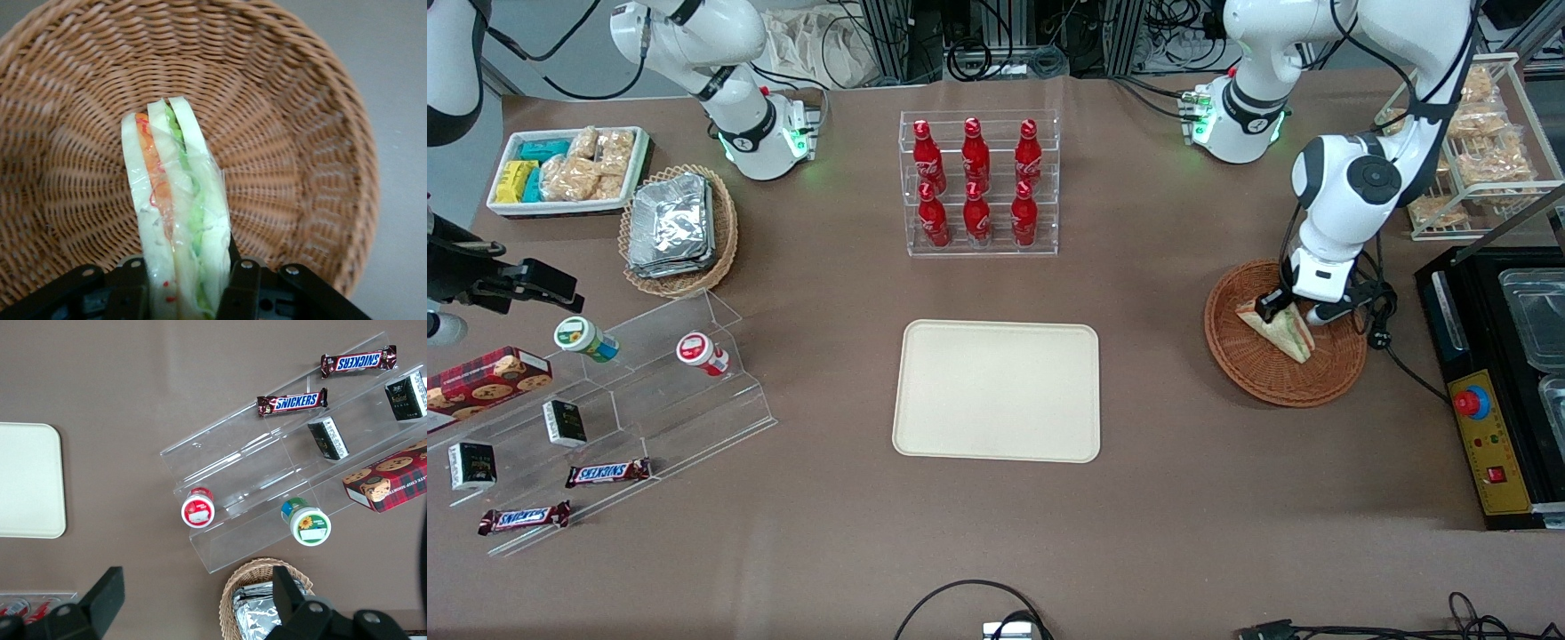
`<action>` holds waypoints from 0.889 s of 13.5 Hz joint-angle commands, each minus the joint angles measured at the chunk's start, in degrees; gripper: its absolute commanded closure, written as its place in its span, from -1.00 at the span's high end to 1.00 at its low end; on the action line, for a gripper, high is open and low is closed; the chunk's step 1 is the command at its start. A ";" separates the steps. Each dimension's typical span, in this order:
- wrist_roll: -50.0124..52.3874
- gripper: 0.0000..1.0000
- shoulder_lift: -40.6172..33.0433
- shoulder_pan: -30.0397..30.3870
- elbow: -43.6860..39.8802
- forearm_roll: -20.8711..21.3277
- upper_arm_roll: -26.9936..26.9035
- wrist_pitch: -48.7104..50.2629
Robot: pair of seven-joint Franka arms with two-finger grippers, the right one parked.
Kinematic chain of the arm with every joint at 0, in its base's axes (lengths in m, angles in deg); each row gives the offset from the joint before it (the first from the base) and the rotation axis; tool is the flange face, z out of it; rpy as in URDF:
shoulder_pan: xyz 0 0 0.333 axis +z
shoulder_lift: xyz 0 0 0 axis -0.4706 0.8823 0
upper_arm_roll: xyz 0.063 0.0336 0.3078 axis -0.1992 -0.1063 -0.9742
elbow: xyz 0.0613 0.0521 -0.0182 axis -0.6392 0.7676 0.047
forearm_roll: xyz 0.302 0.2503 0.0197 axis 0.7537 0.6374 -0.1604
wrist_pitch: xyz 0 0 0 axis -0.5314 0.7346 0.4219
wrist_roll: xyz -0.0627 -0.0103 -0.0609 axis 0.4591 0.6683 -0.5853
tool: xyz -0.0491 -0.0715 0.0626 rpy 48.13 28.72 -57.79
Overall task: Place sandwich from basket to tray
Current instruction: 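Lift the sandwich and carry it toward the cream tray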
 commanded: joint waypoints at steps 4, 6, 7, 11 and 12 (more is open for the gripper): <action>-6.59 -1.00 -8.05 -3.18 -6.93 2.70 2.85 16.46; -7.93 -1.00 -7.54 -3.18 -11.14 2.70 6.17 20.16; -7.67 -1.00 -6.75 -3.18 -12.81 2.35 8.20 20.79; -6.96 -1.00 -0.52 -3.18 -20.63 2.34 16.11 20.88; -6.79 -1.00 1.50 -3.27 -22.83 2.34 17.87 20.97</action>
